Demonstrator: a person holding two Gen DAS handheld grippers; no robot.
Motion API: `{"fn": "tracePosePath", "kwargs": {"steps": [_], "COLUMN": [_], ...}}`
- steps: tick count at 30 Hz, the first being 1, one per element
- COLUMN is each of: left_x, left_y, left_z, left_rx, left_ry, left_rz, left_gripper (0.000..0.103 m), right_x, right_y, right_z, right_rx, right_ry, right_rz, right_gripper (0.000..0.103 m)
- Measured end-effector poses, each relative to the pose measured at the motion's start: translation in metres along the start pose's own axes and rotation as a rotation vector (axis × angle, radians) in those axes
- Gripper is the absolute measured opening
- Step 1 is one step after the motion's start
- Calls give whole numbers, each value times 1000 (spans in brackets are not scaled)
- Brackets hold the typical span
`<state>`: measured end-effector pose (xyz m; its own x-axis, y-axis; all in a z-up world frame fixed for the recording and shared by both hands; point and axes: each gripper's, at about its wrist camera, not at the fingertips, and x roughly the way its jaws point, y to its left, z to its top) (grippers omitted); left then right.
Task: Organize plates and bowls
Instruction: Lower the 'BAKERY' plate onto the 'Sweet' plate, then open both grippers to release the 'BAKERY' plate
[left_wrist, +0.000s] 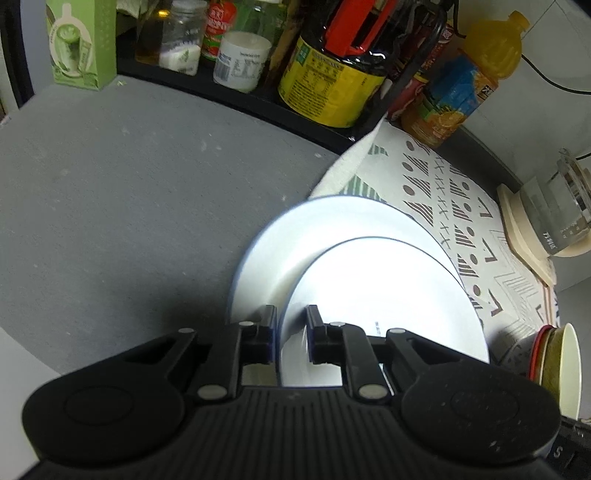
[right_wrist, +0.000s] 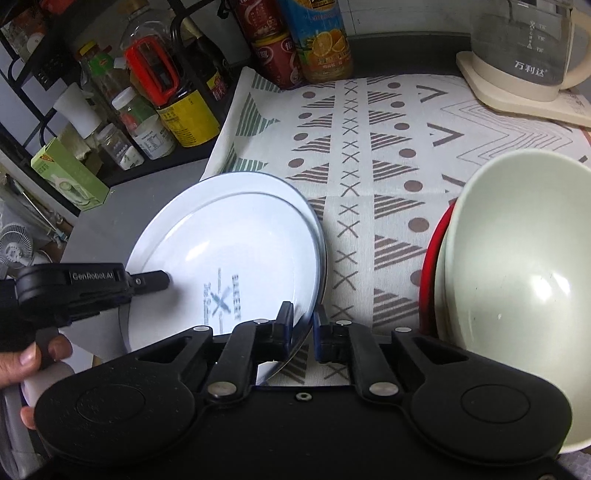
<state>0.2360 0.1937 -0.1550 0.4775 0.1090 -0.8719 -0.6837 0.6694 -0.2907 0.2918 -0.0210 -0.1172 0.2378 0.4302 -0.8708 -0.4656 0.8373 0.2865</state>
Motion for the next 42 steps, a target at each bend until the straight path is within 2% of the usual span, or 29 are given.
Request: {"fn": "tracePosePath", "kwargs": {"steps": [10, 16, 22, 23, 25, 27, 30, 36, 38, 42], "left_x": [-17, -29, -46, -49, -54, -61, -68, -74, -74, -74], "left_y": [3, -1, -16, -19, -27, -35, -47, -73, -83, -104], "left_z": [3, 2, 1, 1, -1, -4, -10, -18, -20, -27], "left_rx": [-16, -23, -20, -17, -7, 9, 34, 71, 85, 130], "left_ry": [-45, -46, -43, -43, -48, -65, -86, -73, -70, -66], "left_rz": [50, 63, 44, 43, 38, 37, 26, -11, -30, -67], "left_gripper": [11, 12, 19, 24, 37, 56, 73, 78, 82, 83], "right_x": [-10, -28, -55, -59, -69, -77, -87, -111, -117, -126], "right_y": [3, -1, -10, -12, -17, -23, -33, -52, -59, -73], "right_z": [-6, 0, 10, 11, 13, 14, 13, 6, 3, -5], "right_rx": [-6, 4, 28, 34, 44, 52, 67, 91, 102, 143], "right_ry": [5, -38, -121, -134, -168, -200, -238, -316, -331, -343], "right_rz": [25, 35, 41, 40, 34, 22, -2, -64, -79, -103], "right_gripper": [15, 16, 30, 32, 43, 50, 60, 87, 89, 94]}}
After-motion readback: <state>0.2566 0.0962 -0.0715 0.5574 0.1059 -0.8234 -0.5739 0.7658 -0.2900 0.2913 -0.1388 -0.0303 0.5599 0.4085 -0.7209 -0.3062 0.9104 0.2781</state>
